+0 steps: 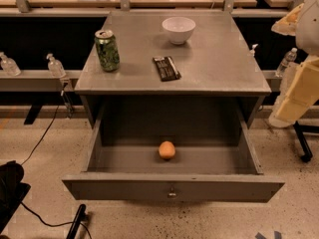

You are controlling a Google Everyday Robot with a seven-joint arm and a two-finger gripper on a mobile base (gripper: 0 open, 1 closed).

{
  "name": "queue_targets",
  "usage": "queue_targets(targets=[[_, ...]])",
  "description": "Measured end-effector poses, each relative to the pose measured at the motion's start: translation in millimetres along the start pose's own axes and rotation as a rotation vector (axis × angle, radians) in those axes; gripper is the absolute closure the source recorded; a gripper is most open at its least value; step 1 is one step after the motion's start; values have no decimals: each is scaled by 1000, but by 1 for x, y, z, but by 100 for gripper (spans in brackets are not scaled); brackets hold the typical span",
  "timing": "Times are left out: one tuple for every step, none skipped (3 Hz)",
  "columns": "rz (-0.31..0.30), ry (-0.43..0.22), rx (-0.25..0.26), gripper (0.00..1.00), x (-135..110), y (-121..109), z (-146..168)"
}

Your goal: Pick orange from top drawer and place on counter

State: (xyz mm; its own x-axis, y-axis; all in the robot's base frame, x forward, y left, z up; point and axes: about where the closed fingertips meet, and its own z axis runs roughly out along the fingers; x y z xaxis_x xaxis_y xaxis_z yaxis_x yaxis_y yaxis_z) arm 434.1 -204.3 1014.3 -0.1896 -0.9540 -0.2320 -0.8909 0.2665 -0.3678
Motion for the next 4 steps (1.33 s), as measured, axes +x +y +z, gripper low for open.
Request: queue_targets(targets=[[-1, -14, 15, 0, -2, -1, 0], [20, -60, -10, 0, 4, 7, 26], [75, -178, -63, 0, 2, 24, 97], [96, -230, 2, 0, -6, 8, 110]])
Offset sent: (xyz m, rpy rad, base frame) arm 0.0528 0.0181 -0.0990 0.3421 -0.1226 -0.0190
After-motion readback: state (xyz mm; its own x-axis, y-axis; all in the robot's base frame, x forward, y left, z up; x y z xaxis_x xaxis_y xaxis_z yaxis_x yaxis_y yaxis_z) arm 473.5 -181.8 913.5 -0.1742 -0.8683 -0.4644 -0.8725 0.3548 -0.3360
